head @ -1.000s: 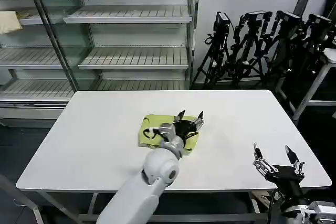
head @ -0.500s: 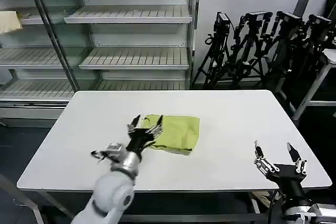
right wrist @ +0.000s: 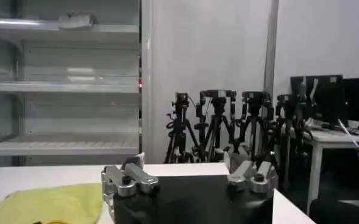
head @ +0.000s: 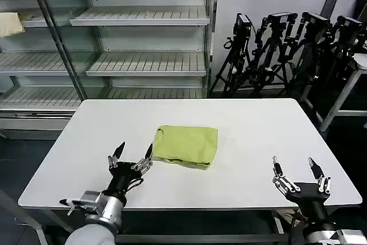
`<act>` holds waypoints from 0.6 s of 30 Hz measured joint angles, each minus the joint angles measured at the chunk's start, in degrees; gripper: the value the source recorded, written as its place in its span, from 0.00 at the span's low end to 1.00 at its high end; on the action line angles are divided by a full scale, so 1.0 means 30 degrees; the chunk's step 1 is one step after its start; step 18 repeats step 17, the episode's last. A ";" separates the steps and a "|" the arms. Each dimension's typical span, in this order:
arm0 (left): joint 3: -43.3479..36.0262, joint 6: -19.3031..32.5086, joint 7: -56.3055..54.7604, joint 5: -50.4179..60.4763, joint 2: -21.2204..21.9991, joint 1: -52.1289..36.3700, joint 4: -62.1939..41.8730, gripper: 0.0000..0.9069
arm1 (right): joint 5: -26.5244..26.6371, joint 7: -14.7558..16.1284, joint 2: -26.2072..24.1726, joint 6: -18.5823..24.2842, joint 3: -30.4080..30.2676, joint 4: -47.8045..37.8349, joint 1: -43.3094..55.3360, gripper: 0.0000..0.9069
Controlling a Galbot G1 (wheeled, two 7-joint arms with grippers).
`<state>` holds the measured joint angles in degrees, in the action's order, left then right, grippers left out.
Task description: Fold and organize the clothes.
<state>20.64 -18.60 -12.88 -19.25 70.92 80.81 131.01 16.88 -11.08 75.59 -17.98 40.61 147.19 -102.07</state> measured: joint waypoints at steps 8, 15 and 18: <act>0.0491 0.0436 0.0265 0.0810 0.0162 0.1908 0.1208 1.00 | -0.0318 -0.0200 0.0011 -0.0052 -0.0271 0.0001 -0.0196 1.00; 0.0536 0.0856 0.0433 0.1469 0.0367 0.2644 0.1501 1.00 | -0.0601 -0.0260 -0.0017 -0.0298 -0.0483 0.0001 -0.0162 1.00; 0.0606 0.0955 0.0455 0.1614 0.0400 0.2842 0.1561 1.00 | -0.0640 -0.0213 -0.0090 -0.0365 -0.0472 0.0000 -0.0139 1.00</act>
